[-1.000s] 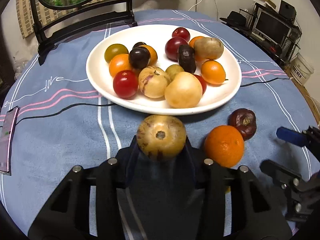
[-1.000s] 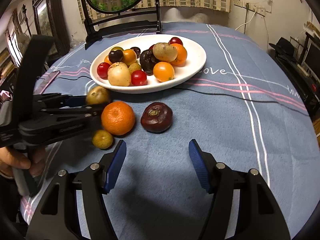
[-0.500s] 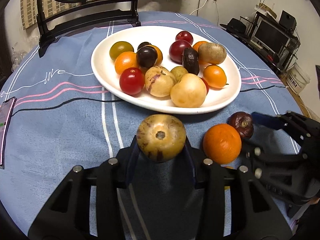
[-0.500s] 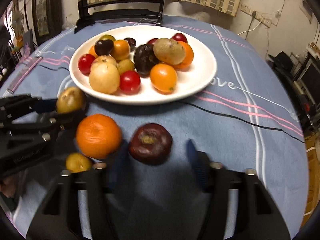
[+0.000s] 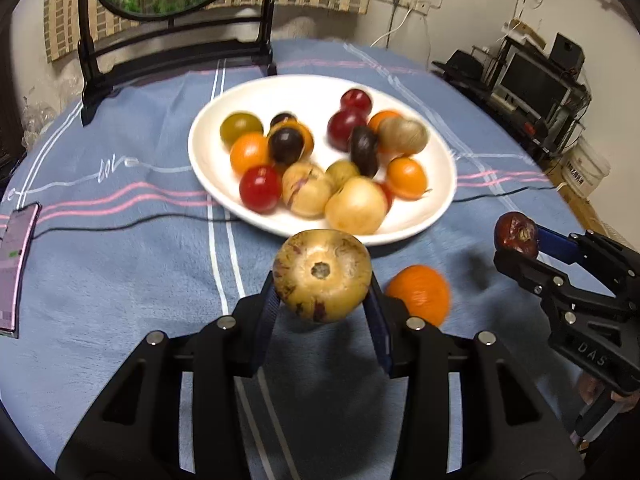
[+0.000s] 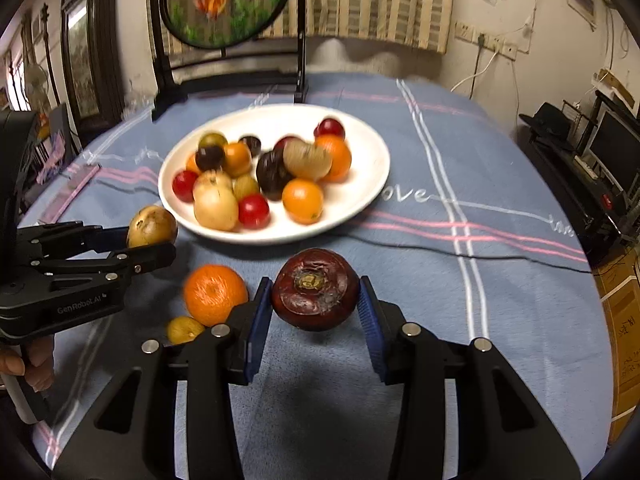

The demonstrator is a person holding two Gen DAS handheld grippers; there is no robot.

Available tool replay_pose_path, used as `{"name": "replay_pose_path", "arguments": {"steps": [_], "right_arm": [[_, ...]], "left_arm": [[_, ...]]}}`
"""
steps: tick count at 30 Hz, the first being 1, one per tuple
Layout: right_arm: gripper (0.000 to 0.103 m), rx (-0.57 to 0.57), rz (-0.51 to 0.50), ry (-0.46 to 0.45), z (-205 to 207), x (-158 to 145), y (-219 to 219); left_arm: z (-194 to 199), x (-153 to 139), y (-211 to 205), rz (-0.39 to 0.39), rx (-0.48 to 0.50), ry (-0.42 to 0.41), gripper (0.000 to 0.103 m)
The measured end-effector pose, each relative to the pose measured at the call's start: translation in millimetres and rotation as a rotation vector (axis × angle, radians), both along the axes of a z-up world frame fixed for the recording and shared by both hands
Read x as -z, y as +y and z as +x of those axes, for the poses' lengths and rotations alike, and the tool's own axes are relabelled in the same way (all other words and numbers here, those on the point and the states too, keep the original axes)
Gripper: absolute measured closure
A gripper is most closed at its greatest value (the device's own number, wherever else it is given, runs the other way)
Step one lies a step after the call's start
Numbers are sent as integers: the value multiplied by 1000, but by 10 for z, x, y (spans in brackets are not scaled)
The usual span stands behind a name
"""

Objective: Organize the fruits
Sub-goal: 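Carry both fruits over the plate and open both tools to release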

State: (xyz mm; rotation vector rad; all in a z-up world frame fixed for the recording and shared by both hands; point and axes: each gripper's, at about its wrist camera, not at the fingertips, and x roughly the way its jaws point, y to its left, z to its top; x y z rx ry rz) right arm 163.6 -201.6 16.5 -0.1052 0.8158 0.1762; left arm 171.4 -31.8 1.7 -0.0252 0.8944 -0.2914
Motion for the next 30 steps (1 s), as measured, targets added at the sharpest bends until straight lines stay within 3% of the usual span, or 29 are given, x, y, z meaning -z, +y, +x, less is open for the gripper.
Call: {"name": "replay_pose_path", "arguments": {"steps": [7,14,27,29,30], "right_arm": [[60,-25,43,-87,17,-281,35],[60,-94,29,-147,301,-436,280],[60,-121,-61,-116,1045,-150,639],[54,-119,-54,-119,1092,-126,649],[45,-119,-53,-116,1104,-120,651]], "left_arm": [[9,-345,-2,-3,18,-55,61],[425,-520,-61,28,16,-64,60],[1137,-412,-1,60,-72,-24,60],[1189,-380,4,59,-76,-13,60],[1209,-364,13,48,-77,-6,59]]}}
